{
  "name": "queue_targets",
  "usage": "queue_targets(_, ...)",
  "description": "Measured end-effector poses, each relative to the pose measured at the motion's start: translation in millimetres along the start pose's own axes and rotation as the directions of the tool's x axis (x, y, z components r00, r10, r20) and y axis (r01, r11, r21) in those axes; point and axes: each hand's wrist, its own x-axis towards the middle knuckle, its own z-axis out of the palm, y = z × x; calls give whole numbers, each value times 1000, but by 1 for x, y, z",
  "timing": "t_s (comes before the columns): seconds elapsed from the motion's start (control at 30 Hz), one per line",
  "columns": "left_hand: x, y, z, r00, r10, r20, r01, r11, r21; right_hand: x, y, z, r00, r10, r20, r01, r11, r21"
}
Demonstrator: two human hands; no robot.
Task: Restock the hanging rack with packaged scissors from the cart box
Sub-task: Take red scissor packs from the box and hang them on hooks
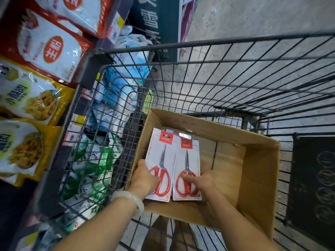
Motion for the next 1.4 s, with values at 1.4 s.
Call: queue_targets(1.4,-386,-366,-48,778,-250,-576,-496,319,-808,-426,116,122,329,-526,784,890,450,-72)
